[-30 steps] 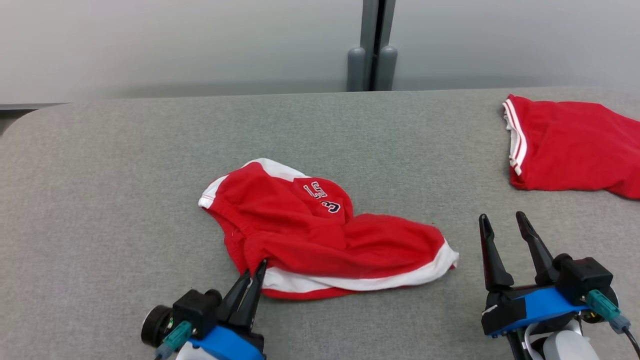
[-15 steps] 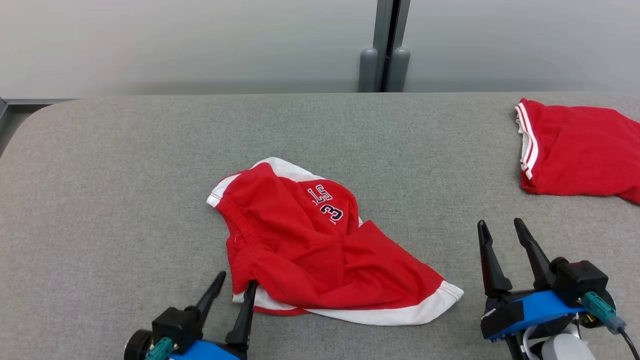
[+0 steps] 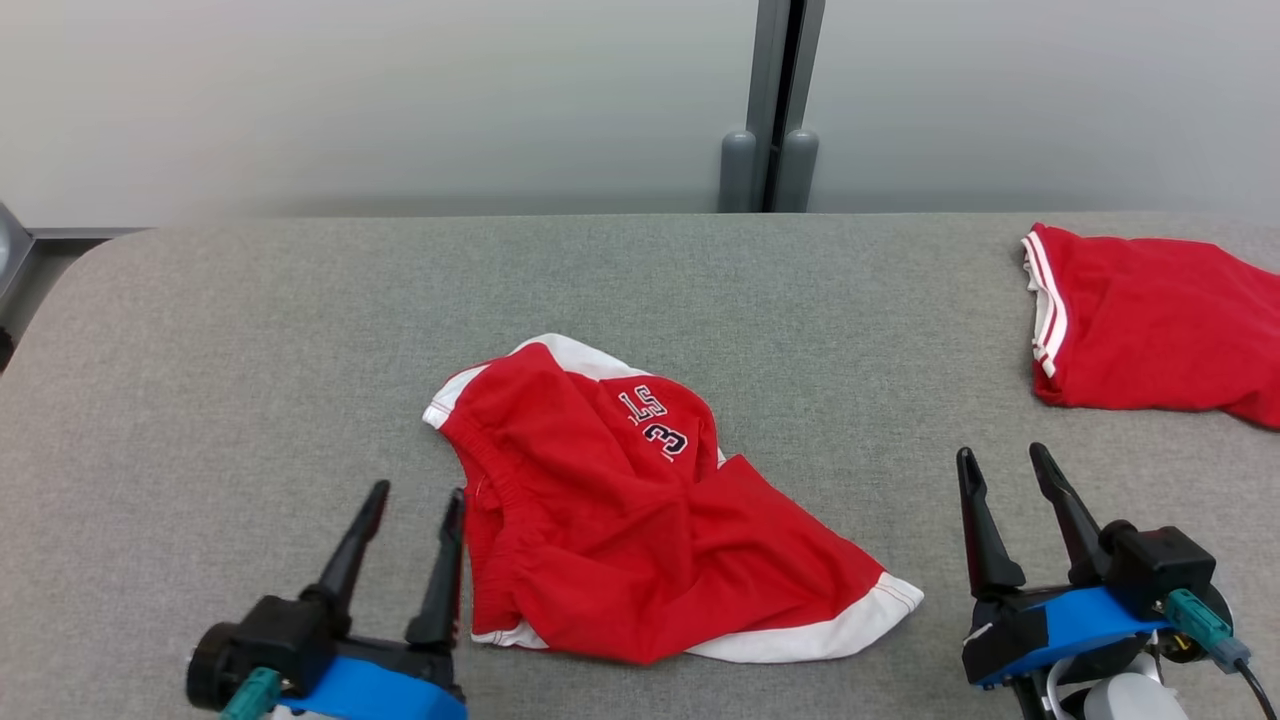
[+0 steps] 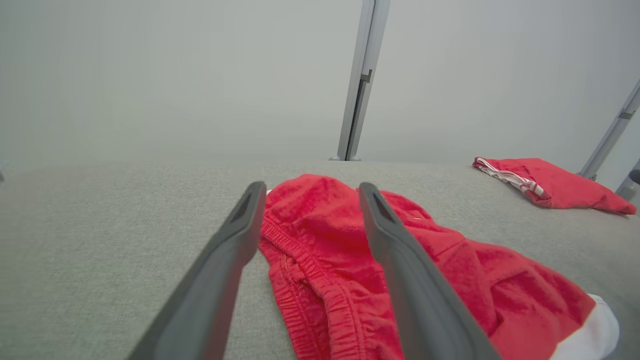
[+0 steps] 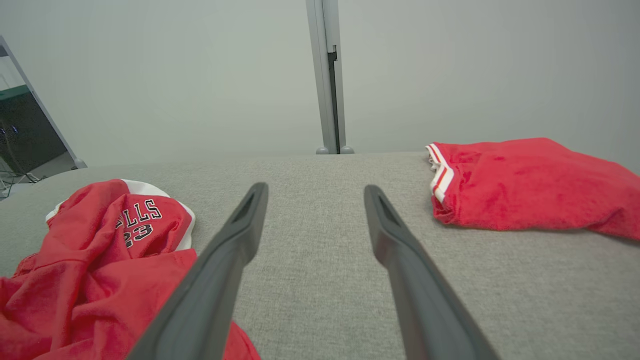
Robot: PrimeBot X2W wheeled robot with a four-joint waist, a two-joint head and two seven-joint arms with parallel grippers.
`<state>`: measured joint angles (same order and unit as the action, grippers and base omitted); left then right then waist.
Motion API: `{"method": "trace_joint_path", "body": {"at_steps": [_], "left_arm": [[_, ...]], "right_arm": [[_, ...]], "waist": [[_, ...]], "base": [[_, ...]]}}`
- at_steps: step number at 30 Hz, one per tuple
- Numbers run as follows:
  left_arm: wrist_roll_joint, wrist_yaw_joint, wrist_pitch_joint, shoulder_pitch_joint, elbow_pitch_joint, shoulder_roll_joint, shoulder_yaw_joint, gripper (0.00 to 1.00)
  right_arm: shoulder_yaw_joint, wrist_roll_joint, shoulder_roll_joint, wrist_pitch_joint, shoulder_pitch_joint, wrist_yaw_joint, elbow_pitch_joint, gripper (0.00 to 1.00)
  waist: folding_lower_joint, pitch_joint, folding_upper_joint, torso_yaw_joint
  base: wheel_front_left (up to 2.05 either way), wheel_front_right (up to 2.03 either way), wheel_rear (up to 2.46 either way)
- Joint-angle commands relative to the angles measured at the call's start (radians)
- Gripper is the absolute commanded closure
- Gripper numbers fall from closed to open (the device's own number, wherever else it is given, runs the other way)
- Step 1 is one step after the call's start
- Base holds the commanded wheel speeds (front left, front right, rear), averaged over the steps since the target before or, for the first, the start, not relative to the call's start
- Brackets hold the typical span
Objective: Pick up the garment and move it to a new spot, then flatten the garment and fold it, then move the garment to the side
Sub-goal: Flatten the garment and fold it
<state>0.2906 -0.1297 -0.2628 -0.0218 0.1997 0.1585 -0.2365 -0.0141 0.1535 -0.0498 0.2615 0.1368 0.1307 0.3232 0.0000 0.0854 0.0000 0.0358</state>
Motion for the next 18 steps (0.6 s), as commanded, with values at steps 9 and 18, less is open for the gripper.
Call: {"method": "trace_joint_path", "body": {"at_steps": [9, 18], "left_arm": [[-0.062, 0.014, -0.002, -0.001, -0.04, -0.03, 0.166, 0.0], [-0.111, 0.011, -0.002, 0.01, -0.021, -0.05, 0.26, 0.0]], "right_arm": [[0.011, -0.007, -0.002, 0.005, -0.022, 0.0, -0.021, 0.0], [0.029, -0.014, -0.001, 0.005, -0.05, 0.0, -0.08, 0.0]], "waist": [[0.0, -0.027, 0.0, -0.029], [0.0, -0.043, 0.0, -0.051]], "base": [[0.0, 0.0, 0.0], [0.0, 0.0, 0.0]]}}
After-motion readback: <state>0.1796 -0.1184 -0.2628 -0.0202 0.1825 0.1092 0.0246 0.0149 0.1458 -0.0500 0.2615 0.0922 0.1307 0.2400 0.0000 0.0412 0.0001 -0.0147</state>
